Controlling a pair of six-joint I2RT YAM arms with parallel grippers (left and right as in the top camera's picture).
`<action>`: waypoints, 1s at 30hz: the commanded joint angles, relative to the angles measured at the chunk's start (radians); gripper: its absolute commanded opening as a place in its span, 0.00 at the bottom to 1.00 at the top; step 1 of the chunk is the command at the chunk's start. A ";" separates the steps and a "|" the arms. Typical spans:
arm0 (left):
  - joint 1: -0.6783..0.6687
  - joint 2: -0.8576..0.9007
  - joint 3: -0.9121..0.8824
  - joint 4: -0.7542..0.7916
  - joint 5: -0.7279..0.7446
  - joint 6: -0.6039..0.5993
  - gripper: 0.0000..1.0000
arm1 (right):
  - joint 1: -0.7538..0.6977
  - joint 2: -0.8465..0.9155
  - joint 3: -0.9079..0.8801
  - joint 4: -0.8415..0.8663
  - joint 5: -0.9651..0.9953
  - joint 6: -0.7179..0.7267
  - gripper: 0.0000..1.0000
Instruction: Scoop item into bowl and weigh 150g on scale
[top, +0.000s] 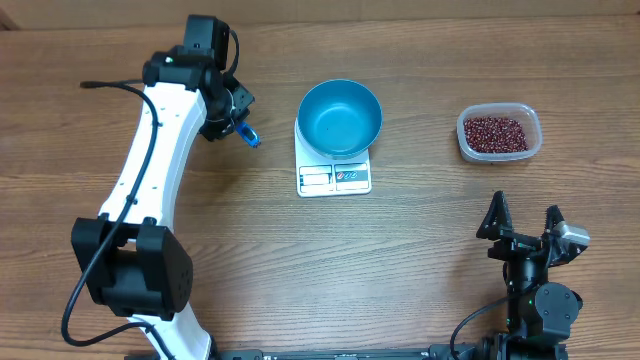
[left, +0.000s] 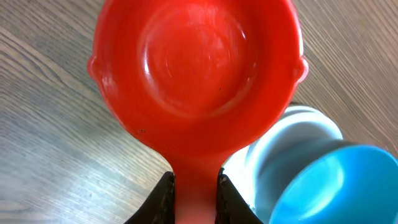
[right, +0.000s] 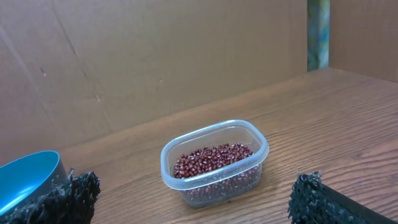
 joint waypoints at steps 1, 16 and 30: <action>-0.014 0.008 0.071 -0.039 0.014 0.060 0.07 | 0.005 -0.008 -0.011 0.003 0.010 -0.008 1.00; -0.014 0.001 0.110 -0.119 0.045 0.169 0.06 | 0.005 -0.008 -0.011 0.003 -0.063 0.064 1.00; -0.014 0.001 0.110 -0.120 0.240 0.085 0.04 | 0.005 -0.008 -0.011 0.037 -0.518 0.769 1.00</action>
